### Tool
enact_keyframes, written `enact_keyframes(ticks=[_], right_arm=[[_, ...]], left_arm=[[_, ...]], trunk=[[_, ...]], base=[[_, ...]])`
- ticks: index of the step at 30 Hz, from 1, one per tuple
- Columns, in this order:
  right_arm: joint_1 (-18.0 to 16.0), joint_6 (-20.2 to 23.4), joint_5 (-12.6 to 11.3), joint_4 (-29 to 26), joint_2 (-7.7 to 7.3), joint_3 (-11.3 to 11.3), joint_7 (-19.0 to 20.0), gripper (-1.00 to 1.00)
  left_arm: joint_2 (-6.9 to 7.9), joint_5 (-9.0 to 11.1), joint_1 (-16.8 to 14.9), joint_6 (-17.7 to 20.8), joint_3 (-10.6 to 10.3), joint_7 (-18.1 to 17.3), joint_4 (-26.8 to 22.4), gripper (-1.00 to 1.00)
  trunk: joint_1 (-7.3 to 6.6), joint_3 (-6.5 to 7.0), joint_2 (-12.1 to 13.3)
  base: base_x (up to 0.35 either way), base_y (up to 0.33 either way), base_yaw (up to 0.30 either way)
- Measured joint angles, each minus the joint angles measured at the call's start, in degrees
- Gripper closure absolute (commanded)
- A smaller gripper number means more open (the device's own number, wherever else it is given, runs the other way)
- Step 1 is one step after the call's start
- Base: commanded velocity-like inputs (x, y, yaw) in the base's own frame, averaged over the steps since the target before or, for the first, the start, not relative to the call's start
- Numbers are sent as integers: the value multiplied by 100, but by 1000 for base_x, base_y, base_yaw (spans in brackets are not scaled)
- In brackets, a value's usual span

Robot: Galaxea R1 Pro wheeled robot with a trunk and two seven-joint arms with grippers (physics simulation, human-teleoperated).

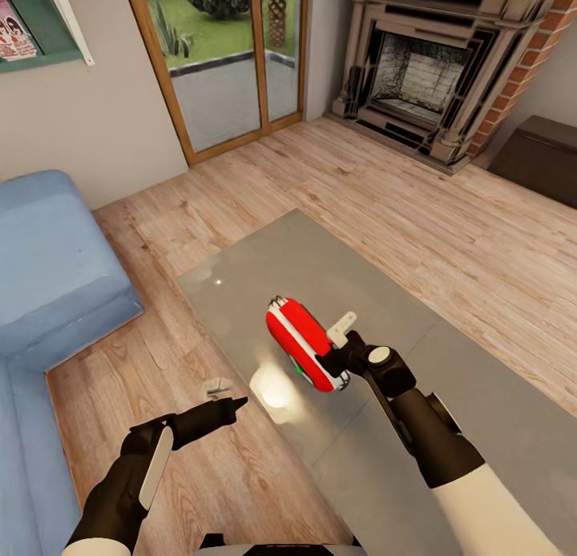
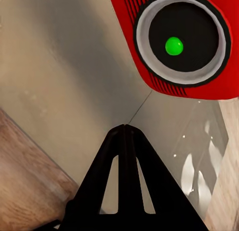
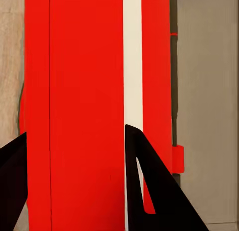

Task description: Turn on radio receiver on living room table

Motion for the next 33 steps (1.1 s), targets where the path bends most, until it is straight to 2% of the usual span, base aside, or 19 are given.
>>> enact_keyframes(ticks=[12,15,16,17,18,19,22,33], right_arm=[[1,23,-26,160,-6,-21,-3,100],[1,21,-26,309,-2,-184,0,100],[1,-11,-62,516,5,-385,2,100],[1,-71,95,604,4,-429,-12,100],[0,-192,39,703,12,-485,-9,100],[1,-223,-67,743,17,-493,-7,100],[0,-588,-19,892,24,-539,-31,100],[0,-696,-40,949,31,-548,-67,100]], left_arm=[[0,0,0,2,0,1,9,100],[0,0,0,2,0,1,8,100],[0,0,0,7,0,3,9,100],[0,0,1,8,1,3,7,100],[0,0,0,8,0,3,8,100],[0,0,0,8,0,3,9,100],[0,4,0,14,0,4,9,100],[0,9,0,11,0,0,9,100]], trunk=[[0,0,0],[0,0,0],[0,0,0],[0,0,0],[0,0,0],[0,0,0],[0,0,0],[0,0,0]], base=[[0,0,0],[0,0,0],[0,0,0],[0,0,0],[0,0,0],[0,0,0],[0,0,0],[0,0,0]])
